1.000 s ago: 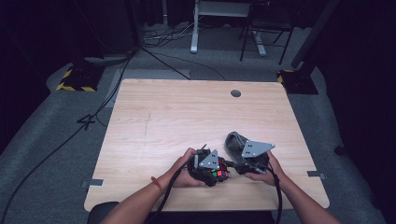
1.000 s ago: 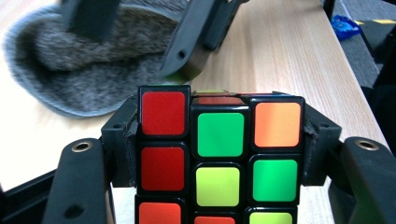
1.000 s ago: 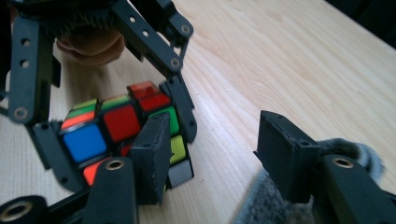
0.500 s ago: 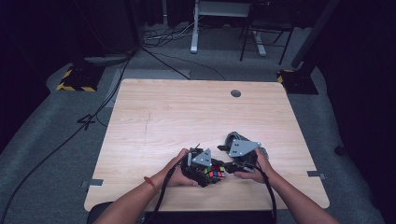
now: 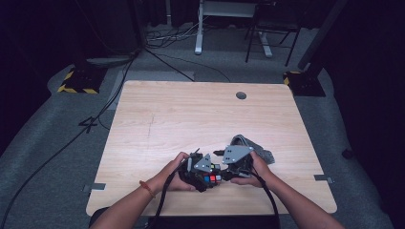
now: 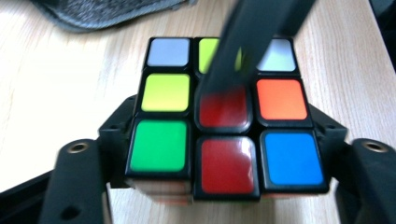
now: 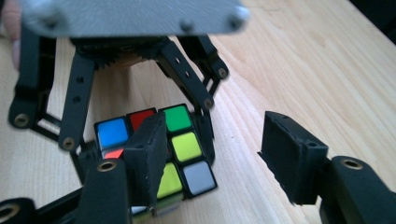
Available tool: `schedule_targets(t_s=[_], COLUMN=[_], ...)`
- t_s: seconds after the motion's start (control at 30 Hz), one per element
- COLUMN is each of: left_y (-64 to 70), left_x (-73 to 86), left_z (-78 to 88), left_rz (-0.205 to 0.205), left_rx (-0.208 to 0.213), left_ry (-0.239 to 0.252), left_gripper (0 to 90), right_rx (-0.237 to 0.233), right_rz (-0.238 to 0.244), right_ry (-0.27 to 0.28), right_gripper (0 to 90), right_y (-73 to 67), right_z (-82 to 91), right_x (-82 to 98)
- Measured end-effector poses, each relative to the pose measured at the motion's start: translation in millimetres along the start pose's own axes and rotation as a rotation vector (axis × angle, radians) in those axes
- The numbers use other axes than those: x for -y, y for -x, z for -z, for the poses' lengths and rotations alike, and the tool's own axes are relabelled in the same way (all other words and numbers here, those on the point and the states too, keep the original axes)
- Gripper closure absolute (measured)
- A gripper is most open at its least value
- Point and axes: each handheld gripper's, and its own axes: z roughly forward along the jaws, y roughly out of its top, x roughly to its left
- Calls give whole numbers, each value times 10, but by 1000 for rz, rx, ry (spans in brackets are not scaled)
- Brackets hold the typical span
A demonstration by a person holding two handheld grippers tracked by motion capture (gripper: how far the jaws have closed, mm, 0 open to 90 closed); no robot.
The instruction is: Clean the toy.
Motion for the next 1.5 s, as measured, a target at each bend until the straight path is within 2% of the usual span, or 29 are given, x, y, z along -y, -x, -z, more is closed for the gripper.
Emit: schedule_targets(t_s=[0.1,0.13,0.27,0.43,0.53,0.63,0.7,0.77,0.8,0.9,0.97,1.0,1.07,1.13,1.23,1.33,1.43,1.5], left_y=[-15,-18,-35,-76,-136,-198,-230,-258,-267,-264,-241,-222,-168,-117,-83,-66,-80,-87], left_x=[31,48,107,160,191,228,252,276,286,305,301,297,279,251,198,142,112,81], left_z=[62,78,141,218,252,283,295,307,311,310,298,290,273,246,194,123,82,57], left_rz=[14,27,34,70,96,133,150,169,175,191,204,203,182,174,189,175,202,209], left_rx=[-7,-9,-36,-96,-127,-178,-232,-242,-244,-201,-153,-128,-112,-116,-123,-155,-137,-141], left_ry=[-12,-10,-18,-17,-10,6,4,14,14,19,17,17,18,20,24,2,32,39], left_gripper=[251,235,236,210,214,198,198,198,197,196,164,161,159,159,159,161,160,160], right_rx=[6,18,78,160,190,200,187,184,182,174,170,167,164,158,147,124,124,119], right_rz=[-19,-28,-85,-152,-187,-213,-238,-255,-268,-286,-299,-304,-310,-320,-333,-343,-338,-340], right_ry=[12,9,0,-45,-83,-113,-116,-124,-124,-125,-114,-111,-111,-113,-118,-125,-131,-129], right_gripper=[394,389,377,365,362,390,413,420,426,428,428,429,432,441,472,523,558,570], right_y=[58,83,221,382,455,502,531,553,562,589,601,606,614,621,631,630,617,607], right_z=[148,209,480,728,796,800,778,748,736,711,701,693,671,639,592,560,550,545], right_x=[74,109,306,607,769,910,1001,1078,1112,1177,1200,1209,1228,1248,1269,1280,1290,1306])
